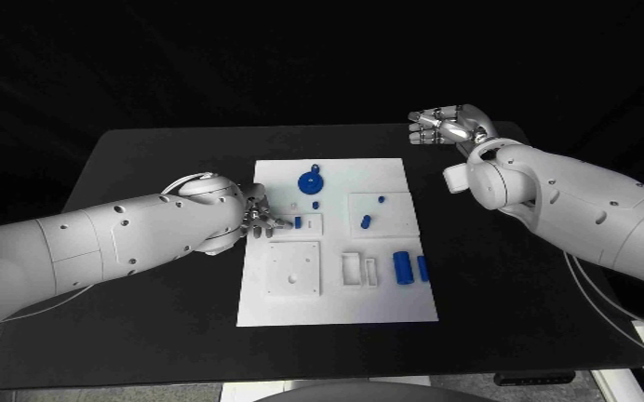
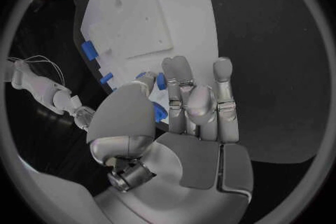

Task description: Assemble the parts on the task board

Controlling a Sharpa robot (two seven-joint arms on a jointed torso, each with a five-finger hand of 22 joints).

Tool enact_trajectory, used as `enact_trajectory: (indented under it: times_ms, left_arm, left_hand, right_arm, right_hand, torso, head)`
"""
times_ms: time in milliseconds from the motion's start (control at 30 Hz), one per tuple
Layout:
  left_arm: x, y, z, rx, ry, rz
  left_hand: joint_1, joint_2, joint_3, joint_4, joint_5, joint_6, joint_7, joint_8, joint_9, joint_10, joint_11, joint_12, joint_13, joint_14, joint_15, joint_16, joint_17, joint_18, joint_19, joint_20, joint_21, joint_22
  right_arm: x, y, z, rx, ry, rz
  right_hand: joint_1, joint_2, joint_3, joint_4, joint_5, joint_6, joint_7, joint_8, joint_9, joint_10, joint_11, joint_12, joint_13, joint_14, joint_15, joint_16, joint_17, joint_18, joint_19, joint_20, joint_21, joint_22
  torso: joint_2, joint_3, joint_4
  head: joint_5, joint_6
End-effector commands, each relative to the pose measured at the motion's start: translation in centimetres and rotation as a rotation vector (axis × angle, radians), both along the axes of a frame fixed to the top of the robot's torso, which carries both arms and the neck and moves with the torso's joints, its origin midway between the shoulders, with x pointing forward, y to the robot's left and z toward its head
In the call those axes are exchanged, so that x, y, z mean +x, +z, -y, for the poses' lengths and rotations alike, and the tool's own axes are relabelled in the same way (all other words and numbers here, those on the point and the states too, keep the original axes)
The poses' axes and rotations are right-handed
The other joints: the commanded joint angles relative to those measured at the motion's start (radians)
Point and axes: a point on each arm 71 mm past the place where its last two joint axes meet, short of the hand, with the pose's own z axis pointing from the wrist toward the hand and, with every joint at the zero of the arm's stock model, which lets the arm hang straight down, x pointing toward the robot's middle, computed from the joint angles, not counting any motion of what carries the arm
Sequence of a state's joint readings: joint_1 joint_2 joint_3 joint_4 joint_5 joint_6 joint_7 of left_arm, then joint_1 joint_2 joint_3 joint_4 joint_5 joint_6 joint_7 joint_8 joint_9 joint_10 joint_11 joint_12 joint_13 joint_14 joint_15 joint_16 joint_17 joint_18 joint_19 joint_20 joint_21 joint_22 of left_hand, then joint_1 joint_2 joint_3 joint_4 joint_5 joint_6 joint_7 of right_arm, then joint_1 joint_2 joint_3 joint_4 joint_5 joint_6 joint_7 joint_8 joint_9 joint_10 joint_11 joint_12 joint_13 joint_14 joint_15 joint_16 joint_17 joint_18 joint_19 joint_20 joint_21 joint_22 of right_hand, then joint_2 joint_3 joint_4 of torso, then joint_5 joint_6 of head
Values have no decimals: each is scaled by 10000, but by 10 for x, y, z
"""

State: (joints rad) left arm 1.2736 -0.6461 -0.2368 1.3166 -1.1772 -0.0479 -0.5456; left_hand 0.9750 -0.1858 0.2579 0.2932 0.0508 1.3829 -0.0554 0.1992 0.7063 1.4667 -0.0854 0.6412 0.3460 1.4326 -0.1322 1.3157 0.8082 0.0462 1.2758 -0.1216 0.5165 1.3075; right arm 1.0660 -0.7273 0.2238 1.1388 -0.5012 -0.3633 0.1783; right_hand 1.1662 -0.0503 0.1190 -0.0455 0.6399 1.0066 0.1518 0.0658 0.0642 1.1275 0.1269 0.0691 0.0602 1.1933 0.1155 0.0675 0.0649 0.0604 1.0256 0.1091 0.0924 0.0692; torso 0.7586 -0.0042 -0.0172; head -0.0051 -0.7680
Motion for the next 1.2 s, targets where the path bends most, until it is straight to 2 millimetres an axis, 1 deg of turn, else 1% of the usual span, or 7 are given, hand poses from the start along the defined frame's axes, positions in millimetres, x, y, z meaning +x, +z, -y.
enact_trajectory:
  times_ms: [33, 233, 500, 1000, 1033, 1100, 1200]
  left_arm:
    - [-1, -1, 2, -167, 22, 128]
    - [-2, -1, 2, -337, 13, 139]
    - [-3, 0, 0, -656, 141, 68]
    - [-4, 3, -4, -978, 292, 193]
    - [-4, 4, -4, -994, 288, 189]
    - [-4, 4, -5, -1030, 283, 183]
    - [-4, 7, -5, -1138, 295, 195]
  left_hand:
    - [-42, 16, -4, -24, -21, 10, 1, -55, -14, 481, -49, 39, -16, 7, -42, -55, -6, -112, 3, -98, -50, 181]
    - [185, -244, -323, -23, -13, -16, 21, -101, -43, 479, -35, 1, -50, -15, -37, -125, -94, -112, -9, -95, -74, 178]
    - [259, -287, -576, -23, -5, -117, 77, -215, -159, 476, 1, -193, -106, -75, -36, -336, -388, -143, -31, -129, -162, 166]
    - [237, -347, -769, -18, -7, -306, 154, -330, -311, 465, 50, -406, -108, -197, -32, -539, -674, -212, -51, -182, -304, 164]
    - [283, -348, -773, -28, -5, -271, 143, -284, -275, 459, 49, -448, -116, -224, -31, -580, -744, -219, -61, -186, -321, 161]
    - [368, -325, -787, -35, -2, -537, 185, -204, -1, 465, 78, -658, -154, -332, -25, -782, -1068, -266, -98, -215, -397, 151]
    - [475, -284, -753, -61, 3, -795, 259, -325, 132, 443, 104, -758, -107, -370, -11, -921, -1334, -298, -91, -225, -460, 158]
  right_arm:
    - [0, 0, -2, 40, 176, 54]
    - [0, 0, -1, 37, 168, 46]
    - [-1, -2, -1, 39, 165, 13]
    - [-2, -6, -2, 52, 161, -63]
    - [-2, -6, -2, 53, 162, -66]
    - [-2, -7, -2, 54, 162, -70]
    - [-2, -7, -2, 62, 161, -81]
  right_hand:
    - [-74, -6, 39, 1, 63, -43, 30, -34, -4, -60, 20, -30, -13, -72, -17, -49, -14, 124, -71, 31, -29, -16]
    - [-74, -6, 39, 1, 63, -43, 30, -34, -4, -60, 20, -30, -13, -72, -17, -49, -14, 124, -71, 31, -29, -16]
    - [-74, -6, 39, 1, 63, -43, 30, -34, -4, -60, 20, -30, -13, -72, -17, -49, -14, 124, -71, 31, -29, -16]
    - [-74, -6, 39, 1, 63, -43, 30, -34, -4, -60, 20, -30, -13, -72, -17, -49, -14, 124, -71, 31, -29, -16]
    - [-74, -6, 39, 1, 63, -43, 30, -34, -4, -60, 20, -30, -13, -72, -17, -49, -14, 124, -71, 31, -29, -16]
    - [-74, -6, 39, 1, 63, -43, 30, -34, -4, -60, 20, -30, -13, -72, -17, -49, -14, 124, -71, 31, -29, -16]
    - [-74, -6, 39, 1, 63, -43, 30, -34, -4, -60, 20, -30, -13, -72, -17, -49, -14, 124, -71, 31, -29, -16]
  torso:
    - [2, -4, -2]
    - [-4, -4, 3]
    - [-4, -4, 22]
    - [-2, -6, 9]
    - [-2, -5, 8]
    - [-5, -8, 4]
    - [-5, -9, 6]
  head:
    - [-7, 7]
    - [-16, 9]
    - [-36, 11]
    - [-22, 17]
    - [-22, 17]
    - [-16, 9]
    - [-9, 5]
